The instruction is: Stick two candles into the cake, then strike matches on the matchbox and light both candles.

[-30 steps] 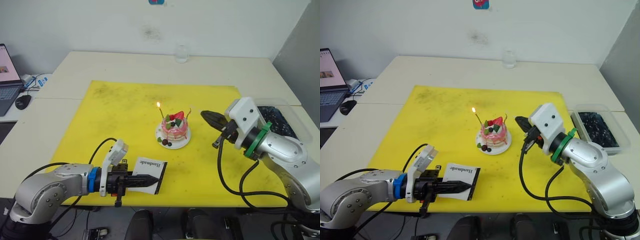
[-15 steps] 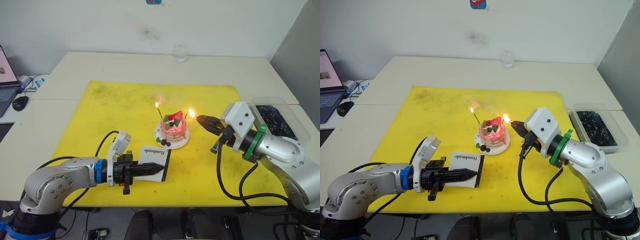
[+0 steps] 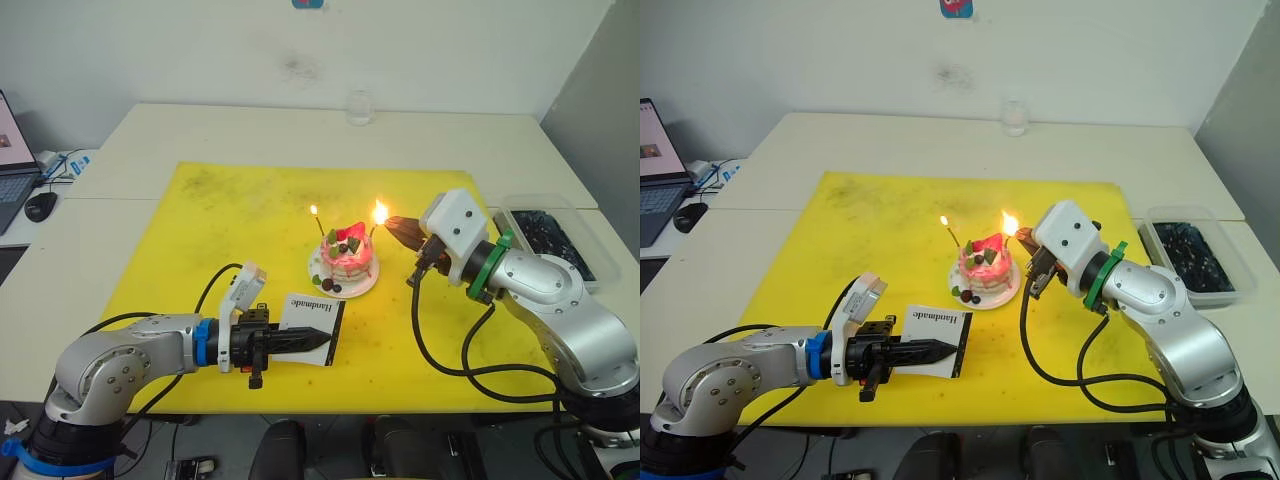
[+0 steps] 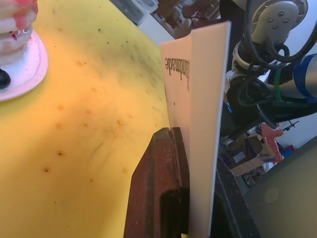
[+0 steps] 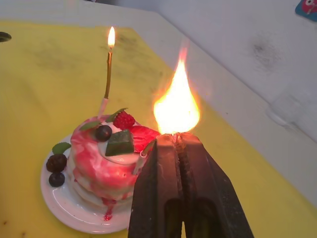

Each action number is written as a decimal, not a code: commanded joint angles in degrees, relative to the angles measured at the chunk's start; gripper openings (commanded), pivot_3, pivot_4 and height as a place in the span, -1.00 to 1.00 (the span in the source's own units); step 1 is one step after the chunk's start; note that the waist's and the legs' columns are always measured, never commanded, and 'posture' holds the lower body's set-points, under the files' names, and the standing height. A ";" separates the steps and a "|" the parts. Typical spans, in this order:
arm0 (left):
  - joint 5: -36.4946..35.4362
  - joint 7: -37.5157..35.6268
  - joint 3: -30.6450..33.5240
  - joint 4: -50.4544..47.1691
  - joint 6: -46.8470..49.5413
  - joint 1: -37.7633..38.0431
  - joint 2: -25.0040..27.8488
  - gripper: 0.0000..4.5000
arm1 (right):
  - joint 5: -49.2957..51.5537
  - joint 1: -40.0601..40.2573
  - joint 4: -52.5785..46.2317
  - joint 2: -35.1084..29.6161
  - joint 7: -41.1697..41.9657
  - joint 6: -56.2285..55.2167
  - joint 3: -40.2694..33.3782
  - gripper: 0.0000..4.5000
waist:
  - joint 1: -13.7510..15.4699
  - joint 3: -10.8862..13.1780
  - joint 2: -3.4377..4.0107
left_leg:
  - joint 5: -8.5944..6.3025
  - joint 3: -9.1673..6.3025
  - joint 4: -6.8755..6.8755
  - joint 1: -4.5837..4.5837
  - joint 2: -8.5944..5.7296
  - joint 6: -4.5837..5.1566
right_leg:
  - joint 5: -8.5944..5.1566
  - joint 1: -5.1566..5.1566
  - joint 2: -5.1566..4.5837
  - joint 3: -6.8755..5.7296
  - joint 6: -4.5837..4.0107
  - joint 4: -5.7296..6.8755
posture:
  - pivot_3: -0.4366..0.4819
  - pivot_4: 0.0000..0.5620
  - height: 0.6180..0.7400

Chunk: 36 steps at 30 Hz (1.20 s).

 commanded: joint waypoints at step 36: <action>0.75 -1.06 -0.86 -0.19 -1.09 -0.94 -0.23 -1.00 | -3.09 0.47 -0.01 0.12 1.71 -4.38 -1.09 -0.98 | 0.01 0.00 0.00 | 0.00 0.00 0.01 0.00 0.00 0.00 | 0.00 0.00 0.00 0.00 0.00 0.01 | -0.05 -0.47 1.00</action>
